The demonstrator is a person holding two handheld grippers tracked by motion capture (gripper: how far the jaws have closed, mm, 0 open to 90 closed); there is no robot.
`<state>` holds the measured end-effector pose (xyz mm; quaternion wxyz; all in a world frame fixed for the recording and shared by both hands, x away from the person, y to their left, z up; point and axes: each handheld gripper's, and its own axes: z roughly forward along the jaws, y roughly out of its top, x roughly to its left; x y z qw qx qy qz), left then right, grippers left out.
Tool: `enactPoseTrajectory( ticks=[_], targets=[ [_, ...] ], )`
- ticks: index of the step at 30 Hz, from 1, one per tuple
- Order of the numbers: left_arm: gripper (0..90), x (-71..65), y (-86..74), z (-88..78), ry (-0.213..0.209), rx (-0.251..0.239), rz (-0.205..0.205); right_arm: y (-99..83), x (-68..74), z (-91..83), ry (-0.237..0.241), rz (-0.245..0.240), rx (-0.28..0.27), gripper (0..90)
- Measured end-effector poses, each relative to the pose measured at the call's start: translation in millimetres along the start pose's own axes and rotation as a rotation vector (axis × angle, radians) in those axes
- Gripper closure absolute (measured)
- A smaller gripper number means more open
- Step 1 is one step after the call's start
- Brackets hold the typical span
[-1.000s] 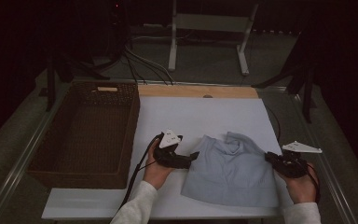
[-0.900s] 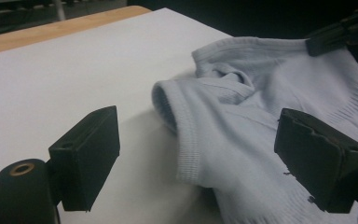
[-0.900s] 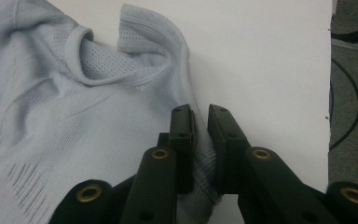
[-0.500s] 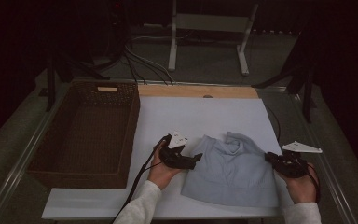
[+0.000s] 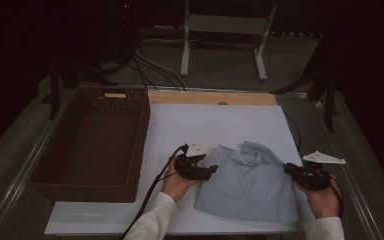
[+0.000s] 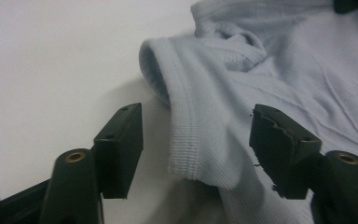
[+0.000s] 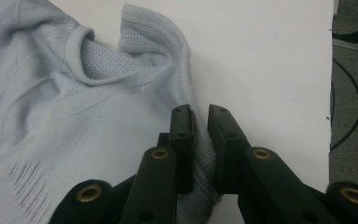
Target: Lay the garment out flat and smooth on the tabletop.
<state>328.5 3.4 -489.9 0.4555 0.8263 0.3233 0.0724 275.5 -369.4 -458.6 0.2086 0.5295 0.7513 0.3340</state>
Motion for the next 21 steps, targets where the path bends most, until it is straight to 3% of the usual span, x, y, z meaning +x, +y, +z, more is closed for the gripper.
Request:
enactPoseTrajectory(
  ticks=[3, 9, 11, 13, 21],
  targets=[
    [41.7, 1.6, -0.1, 2.9, -0.022, 0.004, -0.010, 0.2, 0.1, -0.4, 0.002, -0.002, -0.002, 80.7],
    [64.4, -1.4, 1.8, 3.7, -0.044, 0.012, -0.001, 0.5, 0.5, -0.8, 0.004, -0.005, -0.003, 80.7],
    [66.7, -1.7, 2.5, 2.4, -0.053, 0.009, -0.001, 0.5, 0.7, -0.9, 0.004, -0.004, -0.002, 80.7],
    [74.6, -3.5, 4.1, -1.3, -0.066, 0.002, 0.006, 0.6, 0.9, -1.1, 0.005, -0.004, -0.003, 80.7],
    [80.2, -8.3, 6.9, -12.7, -0.080, -0.027, 0.020, 0.9, 0.7, -2.0, 0.011, 0.001, -0.007, 80.7]
  ],
)
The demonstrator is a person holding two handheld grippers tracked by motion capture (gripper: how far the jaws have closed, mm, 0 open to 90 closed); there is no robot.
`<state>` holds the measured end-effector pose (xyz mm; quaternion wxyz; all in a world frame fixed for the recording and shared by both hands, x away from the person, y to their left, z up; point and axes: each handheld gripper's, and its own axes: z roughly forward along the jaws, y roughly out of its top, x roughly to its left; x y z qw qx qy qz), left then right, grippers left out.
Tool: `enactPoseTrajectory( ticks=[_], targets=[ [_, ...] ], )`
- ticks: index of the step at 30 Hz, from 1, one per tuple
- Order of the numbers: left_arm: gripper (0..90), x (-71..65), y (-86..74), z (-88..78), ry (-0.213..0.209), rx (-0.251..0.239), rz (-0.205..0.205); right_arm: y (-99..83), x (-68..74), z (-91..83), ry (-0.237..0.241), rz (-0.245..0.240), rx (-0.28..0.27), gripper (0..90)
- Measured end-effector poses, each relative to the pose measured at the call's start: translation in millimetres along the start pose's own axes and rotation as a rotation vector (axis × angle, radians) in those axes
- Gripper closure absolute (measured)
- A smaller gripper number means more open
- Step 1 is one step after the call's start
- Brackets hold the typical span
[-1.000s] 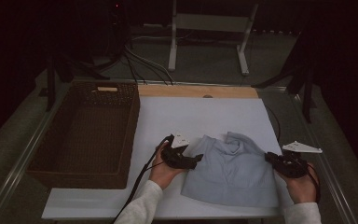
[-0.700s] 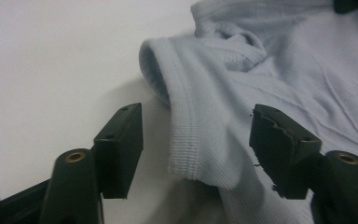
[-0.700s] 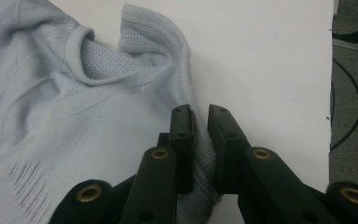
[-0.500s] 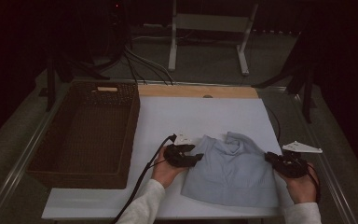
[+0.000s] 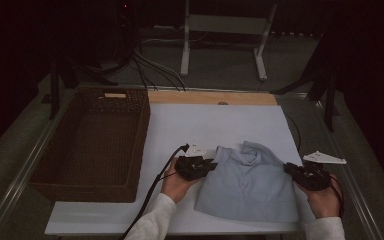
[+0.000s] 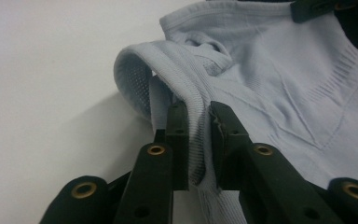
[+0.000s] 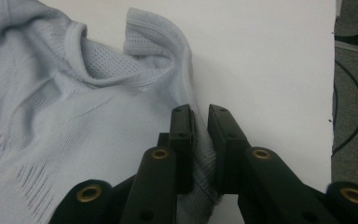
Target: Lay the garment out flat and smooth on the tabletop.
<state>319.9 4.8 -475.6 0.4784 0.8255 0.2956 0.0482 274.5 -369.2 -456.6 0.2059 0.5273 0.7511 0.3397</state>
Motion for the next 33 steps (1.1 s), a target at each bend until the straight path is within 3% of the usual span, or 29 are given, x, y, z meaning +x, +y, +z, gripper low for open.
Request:
enactPoseTrajectory(
  ticks=[7, 20, 33],
  targets=[
    [83.7, 1.5, 1.4, -9.9, 0.005, -0.027, -0.012, 0.0, -0.9, -0.7, 0.001, 0.004, -0.005, 80.6],
    [85.5, 16.3, -3.8, -31.4, 0.039, -0.088, -0.083, 0.9, -0.4, -1.1, 0.003, 0.006, -0.016, 80.7],
    [85.7, 22.9, -3.8, -47.3, 0.087, -0.112, -0.088, 7.0, 9.2, 4.2, 0.019, -0.002, -0.037, 80.4]
  ],
)
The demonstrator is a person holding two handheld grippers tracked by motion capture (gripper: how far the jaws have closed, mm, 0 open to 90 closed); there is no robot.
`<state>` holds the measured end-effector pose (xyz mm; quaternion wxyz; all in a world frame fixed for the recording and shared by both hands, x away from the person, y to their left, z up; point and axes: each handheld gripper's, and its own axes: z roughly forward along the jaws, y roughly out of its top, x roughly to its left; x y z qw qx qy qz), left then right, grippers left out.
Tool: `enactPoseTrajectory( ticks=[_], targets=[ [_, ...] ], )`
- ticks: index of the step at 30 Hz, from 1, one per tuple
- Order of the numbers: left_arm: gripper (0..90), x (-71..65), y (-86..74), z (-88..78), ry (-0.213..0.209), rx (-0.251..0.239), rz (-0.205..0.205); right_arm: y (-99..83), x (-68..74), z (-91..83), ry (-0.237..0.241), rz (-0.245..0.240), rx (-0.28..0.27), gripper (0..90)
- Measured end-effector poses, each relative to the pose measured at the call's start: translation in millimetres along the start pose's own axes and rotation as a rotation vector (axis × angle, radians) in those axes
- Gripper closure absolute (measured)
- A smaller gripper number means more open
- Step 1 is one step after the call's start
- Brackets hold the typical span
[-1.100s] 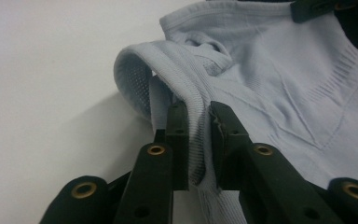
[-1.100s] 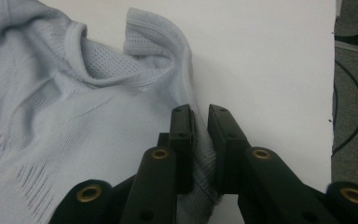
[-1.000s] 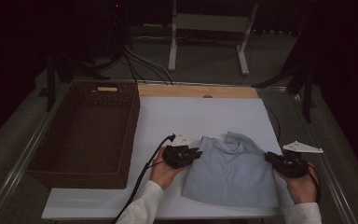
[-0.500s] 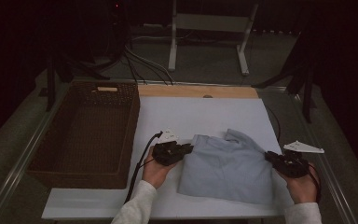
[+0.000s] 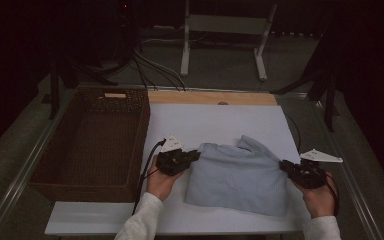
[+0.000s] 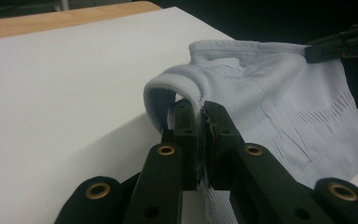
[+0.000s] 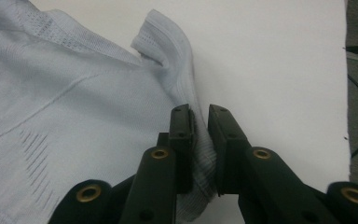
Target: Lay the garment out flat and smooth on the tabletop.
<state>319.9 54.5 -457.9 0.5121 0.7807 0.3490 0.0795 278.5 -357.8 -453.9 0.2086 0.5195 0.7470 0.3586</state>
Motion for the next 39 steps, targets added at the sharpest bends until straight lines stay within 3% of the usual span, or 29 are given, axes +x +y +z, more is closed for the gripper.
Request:
enactPoseTrajectory(
  ticks=[20, 25, 29, 36, 39],
  targets=[
    [85.7, 12.4, -1.1, -19.0, 0.069, -0.014, -0.016, 16.3, 16.5, 28.4, 0.037, -0.029, -0.007, 80.3],
    [85.6, 14.5, -3.5, -18.9, 0.080, 0.004, -0.013, 18.7, 19.4, 37.1, 0.045, -0.035, 0.003, 79.5],
    [85.6, 14.0, -3.6, -17.6, 0.082, 0.004, -0.012, 17.7, 20.7, 39.0, 0.047, -0.027, 0.002, 70.5],
    [85.7, 13.9, -3.5, -16.7, 0.084, 0.001, -0.011, 11.6, 22.8, 29.5, 0.029, 0.004, 0.002, 37.5],
    [85.6, 13.5, -3.4, -16.8, 0.084, 0.001, -0.010, 6.6, 26.5, 24.9, 0.021, 0.000, 0.006, 28.0]
  ],
)
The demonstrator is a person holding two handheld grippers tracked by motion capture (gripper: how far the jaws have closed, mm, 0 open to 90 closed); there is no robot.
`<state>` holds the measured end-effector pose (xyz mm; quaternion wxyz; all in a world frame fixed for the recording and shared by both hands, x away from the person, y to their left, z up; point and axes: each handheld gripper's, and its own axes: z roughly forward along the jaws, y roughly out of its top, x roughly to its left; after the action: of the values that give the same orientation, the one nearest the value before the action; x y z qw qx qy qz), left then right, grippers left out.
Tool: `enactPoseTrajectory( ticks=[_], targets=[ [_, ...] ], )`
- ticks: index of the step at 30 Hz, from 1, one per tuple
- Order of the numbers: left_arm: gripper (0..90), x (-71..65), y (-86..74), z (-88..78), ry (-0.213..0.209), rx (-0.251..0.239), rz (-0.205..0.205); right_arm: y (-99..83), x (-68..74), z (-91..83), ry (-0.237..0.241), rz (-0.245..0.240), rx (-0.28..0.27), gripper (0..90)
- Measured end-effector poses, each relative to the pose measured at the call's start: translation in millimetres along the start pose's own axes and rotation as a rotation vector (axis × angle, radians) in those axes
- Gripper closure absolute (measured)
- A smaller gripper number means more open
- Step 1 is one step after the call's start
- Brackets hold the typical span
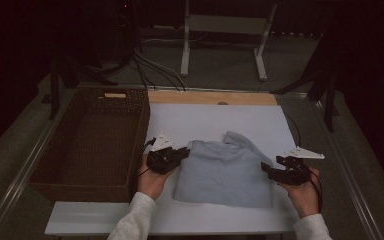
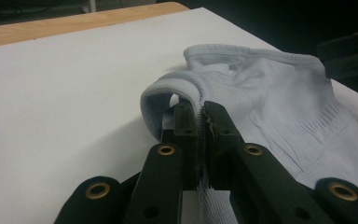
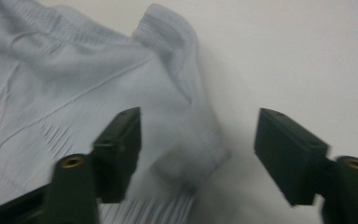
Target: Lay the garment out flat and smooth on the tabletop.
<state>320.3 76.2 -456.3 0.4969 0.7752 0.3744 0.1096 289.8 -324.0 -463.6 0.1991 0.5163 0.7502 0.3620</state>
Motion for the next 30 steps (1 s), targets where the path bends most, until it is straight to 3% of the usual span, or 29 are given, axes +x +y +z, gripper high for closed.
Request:
enactPoseTrajectory(
  ticks=[7, 13, 19, 23, 24, 26, 30],
  targets=[
    [85.6, 0.0, 0.3, 0.5, 0.000, -0.006, -0.003, -9.6, 9.2, -7.7, 0.015, -0.015, 0.001, 25.1],
    [85.6, 0.0, 0.5, 0.6, 0.000, -0.011, -0.005, -17.8, 17.0, -1.1, 0.017, -0.031, 0.029, 31.3],
    [85.6, 1.4, 0.9, 0.6, 0.002, -0.012, -0.008, -15.5, 11.3, 8.1, -0.012, -0.018, 0.070, 53.7],
    [85.6, 2.1, 1.4, 0.6, 0.005, -0.019, -0.011, -13.7, 8.7, 9.5, 0.010, -0.018, 0.084, 74.6],
    [85.6, 2.1, 1.4, 0.6, 0.005, -0.019, -0.011, -13.7, 8.7, 9.5, 0.010, -0.018, 0.084, 74.6],
    [85.6, 1.6, 2.0, 0.4, 0.010, -0.027, -0.015, -11.8, 12.4, 9.2, 0.024, -0.048, 0.090, 85.5],
    [85.6, 3.0, 3.1, -1.2, 0.020, -0.035, -0.018, -9.7, 13.6, 8.0, 0.020, -0.054, 0.080, 86.5]
  ],
)
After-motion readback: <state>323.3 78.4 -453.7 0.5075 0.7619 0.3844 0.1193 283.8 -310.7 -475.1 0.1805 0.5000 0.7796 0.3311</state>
